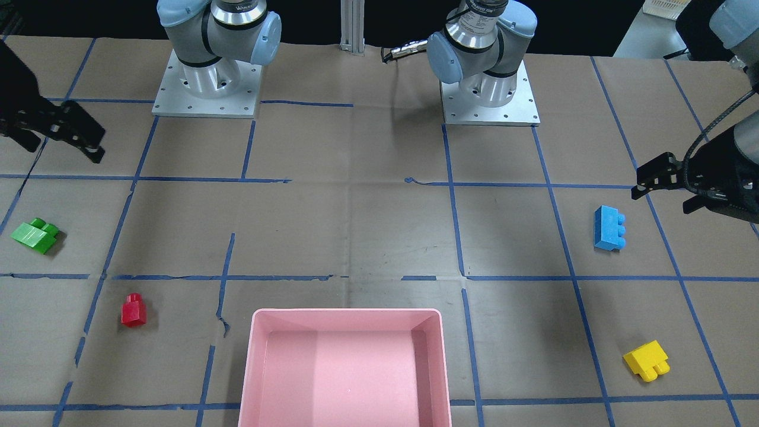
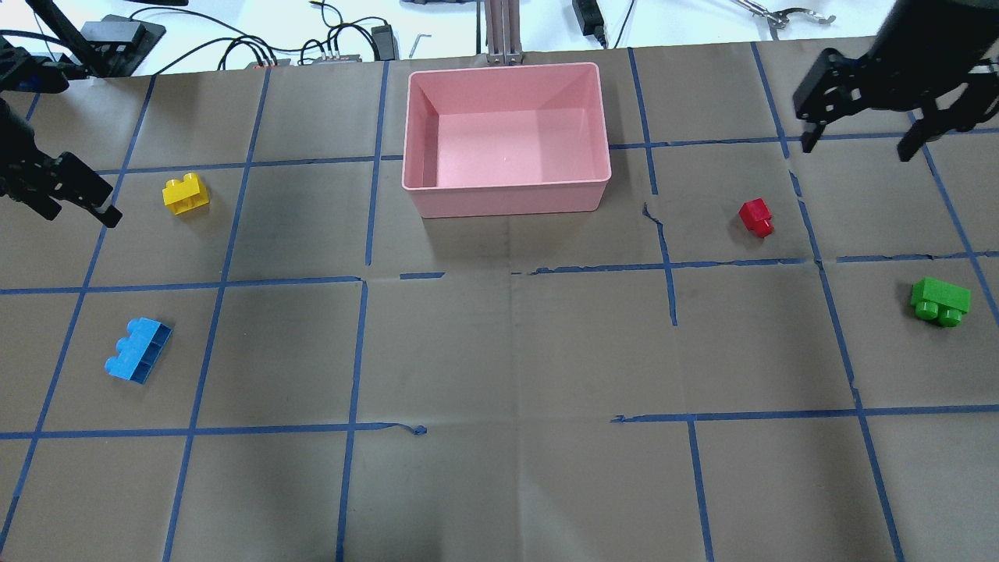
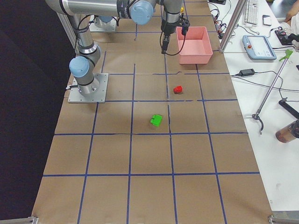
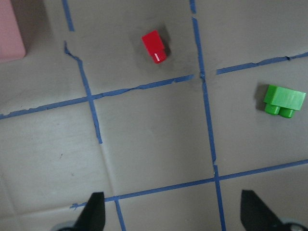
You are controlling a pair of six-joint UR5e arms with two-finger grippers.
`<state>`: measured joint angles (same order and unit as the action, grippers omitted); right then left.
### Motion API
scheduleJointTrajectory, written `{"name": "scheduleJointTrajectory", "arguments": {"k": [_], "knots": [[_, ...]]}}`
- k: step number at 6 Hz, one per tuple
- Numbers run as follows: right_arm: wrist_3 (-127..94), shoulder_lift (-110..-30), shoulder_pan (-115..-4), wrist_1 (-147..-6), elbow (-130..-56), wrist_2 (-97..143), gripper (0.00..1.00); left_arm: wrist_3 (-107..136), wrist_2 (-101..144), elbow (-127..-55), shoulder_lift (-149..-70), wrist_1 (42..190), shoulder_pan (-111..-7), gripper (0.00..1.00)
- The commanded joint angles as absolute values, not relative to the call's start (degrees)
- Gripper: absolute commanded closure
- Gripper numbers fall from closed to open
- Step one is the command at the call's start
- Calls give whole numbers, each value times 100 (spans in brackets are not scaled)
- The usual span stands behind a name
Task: Put all blocks into box
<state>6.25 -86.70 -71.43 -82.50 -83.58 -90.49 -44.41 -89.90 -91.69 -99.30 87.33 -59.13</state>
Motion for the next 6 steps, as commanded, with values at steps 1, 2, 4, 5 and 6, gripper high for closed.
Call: {"name": "scheduleJointTrajectory", "arguments": {"k": [1,2,4,5,6], "knots": [[1122,-8317,-6130,-8610,-8358,-9070,0,-4728,-8991,-10085,-9914,7829,-5687,2],[1195,-8088,-5804,-9170,-8358,-9149,0,-4894,-9000,-10621,-9923,7300,-5678,6],[1195,-7518,-5372,-9883,-8637,-9202,0,-5192,-9070,-11169,-10176,6017,-5669,4],[1195,-7332,-5222,-10514,-9101,-9211,1,-5438,-9114,-11188,-10378,5751,-5634,4],[1178,-7330,-5212,-11373,-9784,-9220,1,-5527,-9123,-11188,-10467,5722,-5625,4]]}}
